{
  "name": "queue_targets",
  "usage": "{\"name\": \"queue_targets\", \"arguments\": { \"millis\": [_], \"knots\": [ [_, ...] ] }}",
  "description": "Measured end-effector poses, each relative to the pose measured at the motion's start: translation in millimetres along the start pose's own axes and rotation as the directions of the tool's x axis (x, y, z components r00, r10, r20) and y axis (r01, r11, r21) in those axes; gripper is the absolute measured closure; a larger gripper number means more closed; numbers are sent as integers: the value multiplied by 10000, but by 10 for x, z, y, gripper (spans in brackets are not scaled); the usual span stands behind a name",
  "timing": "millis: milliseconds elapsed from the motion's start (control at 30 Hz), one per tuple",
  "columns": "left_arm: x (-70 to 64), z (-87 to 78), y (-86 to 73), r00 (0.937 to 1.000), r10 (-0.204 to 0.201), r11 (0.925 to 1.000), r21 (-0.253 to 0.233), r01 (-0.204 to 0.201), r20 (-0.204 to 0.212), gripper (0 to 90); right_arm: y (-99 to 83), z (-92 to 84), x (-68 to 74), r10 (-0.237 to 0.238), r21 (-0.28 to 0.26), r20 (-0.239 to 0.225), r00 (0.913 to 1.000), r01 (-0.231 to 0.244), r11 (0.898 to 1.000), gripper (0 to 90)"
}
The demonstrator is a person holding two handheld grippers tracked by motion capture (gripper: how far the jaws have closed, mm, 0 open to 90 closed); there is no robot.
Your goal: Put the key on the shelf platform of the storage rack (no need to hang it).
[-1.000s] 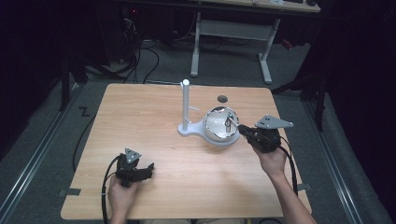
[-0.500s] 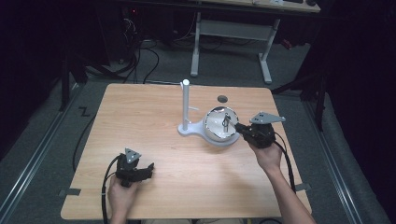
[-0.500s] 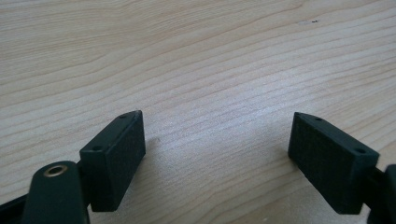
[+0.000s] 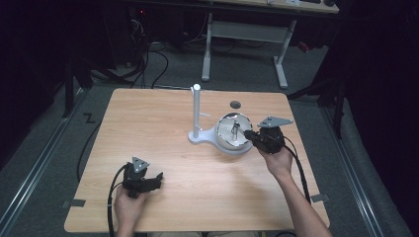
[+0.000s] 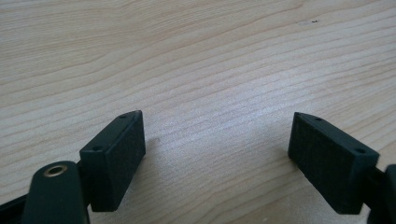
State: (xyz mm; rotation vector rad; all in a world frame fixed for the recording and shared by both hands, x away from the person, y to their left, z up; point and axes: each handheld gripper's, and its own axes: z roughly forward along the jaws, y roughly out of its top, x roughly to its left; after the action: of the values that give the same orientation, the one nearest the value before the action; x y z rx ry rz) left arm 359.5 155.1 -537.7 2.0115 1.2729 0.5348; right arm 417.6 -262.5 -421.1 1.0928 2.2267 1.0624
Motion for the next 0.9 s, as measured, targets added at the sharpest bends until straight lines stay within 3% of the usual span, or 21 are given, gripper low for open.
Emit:
{"name": "queue_targets", "arguments": {
  "millis": [633, 900],
  "knots": [
    [0, 0, 0, 10000, -8, 10000, -5, 8, 0, 191, 12, 230, 9, 198, 233, -353, 9992, -190, 9995, 862],
    [2, -1, 0, 10000, -12, 10000, 1, 12, 18, 191, 5, 334, -10, 317, 440, -223, 9993, -307, 9986, 861]
  ]
}}
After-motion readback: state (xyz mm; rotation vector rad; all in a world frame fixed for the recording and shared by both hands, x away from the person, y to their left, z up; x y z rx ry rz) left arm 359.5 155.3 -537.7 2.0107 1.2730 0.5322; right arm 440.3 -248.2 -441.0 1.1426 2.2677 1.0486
